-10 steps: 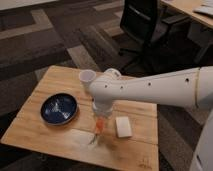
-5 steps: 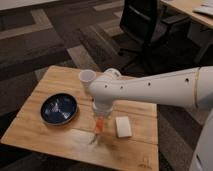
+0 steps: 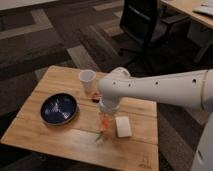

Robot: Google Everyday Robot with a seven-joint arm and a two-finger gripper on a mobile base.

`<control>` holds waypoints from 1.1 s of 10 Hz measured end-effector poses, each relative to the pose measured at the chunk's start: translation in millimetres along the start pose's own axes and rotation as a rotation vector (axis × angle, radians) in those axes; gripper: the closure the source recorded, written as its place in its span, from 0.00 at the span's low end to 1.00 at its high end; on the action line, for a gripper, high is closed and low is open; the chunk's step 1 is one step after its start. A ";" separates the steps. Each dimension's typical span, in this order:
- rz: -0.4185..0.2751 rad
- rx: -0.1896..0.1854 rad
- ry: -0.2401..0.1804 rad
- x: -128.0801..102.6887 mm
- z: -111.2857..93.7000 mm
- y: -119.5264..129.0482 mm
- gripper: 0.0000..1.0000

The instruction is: Place the pepper on the white sponge

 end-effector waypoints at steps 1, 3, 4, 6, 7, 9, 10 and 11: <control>0.001 0.000 0.000 -0.2 -0.1 -0.6 1.00; 0.001 0.001 0.000 0.1 0.1 -0.8 1.00; 0.007 -0.003 0.000 0.7 0.0 -2.8 1.00; 0.061 -0.021 -0.009 -1.9 -1.5 -19.8 1.00; 0.058 -0.022 -0.009 -1.4 -1.3 -18.3 1.00; 0.060 -0.020 -0.009 -1.7 -1.4 -19.2 1.00; 0.061 -0.020 -0.009 -1.8 -1.3 -19.6 1.00; 0.064 -0.022 -0.010 -2.7 -1.8 -20.2 1.00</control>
